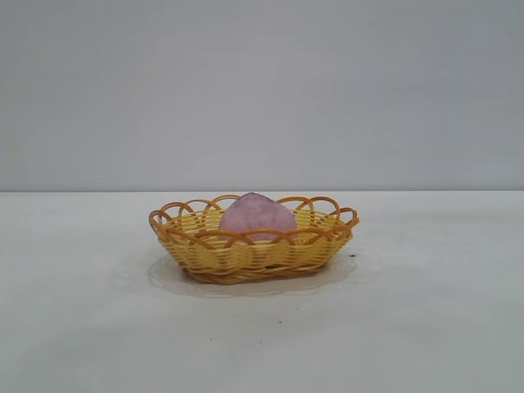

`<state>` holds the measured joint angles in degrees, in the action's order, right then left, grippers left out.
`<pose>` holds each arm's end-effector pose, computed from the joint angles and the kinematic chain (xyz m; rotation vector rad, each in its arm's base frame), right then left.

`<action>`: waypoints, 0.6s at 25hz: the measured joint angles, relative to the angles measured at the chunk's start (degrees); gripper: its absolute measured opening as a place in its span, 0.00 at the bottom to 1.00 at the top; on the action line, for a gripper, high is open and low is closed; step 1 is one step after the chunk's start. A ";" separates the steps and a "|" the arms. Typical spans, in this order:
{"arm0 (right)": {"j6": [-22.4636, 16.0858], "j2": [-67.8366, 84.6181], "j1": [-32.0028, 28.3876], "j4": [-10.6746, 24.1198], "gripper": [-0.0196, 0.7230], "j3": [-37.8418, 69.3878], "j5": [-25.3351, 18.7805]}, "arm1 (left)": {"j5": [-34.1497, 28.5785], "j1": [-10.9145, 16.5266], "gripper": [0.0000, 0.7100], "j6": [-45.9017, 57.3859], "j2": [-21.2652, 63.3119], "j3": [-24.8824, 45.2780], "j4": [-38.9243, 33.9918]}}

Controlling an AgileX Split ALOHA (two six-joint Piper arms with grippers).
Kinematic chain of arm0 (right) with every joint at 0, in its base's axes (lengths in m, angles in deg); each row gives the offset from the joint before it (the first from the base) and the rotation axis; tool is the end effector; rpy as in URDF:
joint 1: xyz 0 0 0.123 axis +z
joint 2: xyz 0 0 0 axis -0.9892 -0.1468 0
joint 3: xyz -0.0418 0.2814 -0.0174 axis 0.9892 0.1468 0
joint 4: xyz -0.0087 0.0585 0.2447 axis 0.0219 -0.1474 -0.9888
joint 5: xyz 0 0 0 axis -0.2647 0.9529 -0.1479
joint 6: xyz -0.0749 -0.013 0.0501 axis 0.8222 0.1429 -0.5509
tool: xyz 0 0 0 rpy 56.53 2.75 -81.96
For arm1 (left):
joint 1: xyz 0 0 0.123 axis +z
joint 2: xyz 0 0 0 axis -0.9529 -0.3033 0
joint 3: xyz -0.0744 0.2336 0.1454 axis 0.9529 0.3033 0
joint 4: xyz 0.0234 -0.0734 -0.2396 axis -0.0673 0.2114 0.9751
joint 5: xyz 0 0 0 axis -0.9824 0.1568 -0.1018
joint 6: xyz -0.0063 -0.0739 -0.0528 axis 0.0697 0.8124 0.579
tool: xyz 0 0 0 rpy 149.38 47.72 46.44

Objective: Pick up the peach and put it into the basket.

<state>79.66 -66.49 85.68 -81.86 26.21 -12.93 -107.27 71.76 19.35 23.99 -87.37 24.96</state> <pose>0.1570 0.0095 0.3425 -0.1743 2.6864 -0.0221 -0.0093 0.0035 0.2695 -0.0236 2.0956 0.0257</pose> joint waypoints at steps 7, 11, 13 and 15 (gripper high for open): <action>-2.45 21.38 0.00 -0.09 0.47 19.46 5.11 | 0.00 0.00 0.64 0.00 0.00 0.00 0.00; -3.74 32.66 0.00 0.20 0.47 27.10 6.19 | 0.00 0.00 0.64 0.00 0.00 0.00 0.00; -6.05 38.04 0.00 1.54 0.47 27.95 5.71 | 0.00 0.00 0.64 0.00 0.00 0.00 0.00; -7.34 42.57 0.00 2.32 0.47 28.08 5.59 | 0.00 0.00 0.64 0.00 0.00 0.00 0.00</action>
<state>72.32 -23.92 85.68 -79.54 54.29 -7.34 -107.27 71.76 19.35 23.99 -87.37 24.96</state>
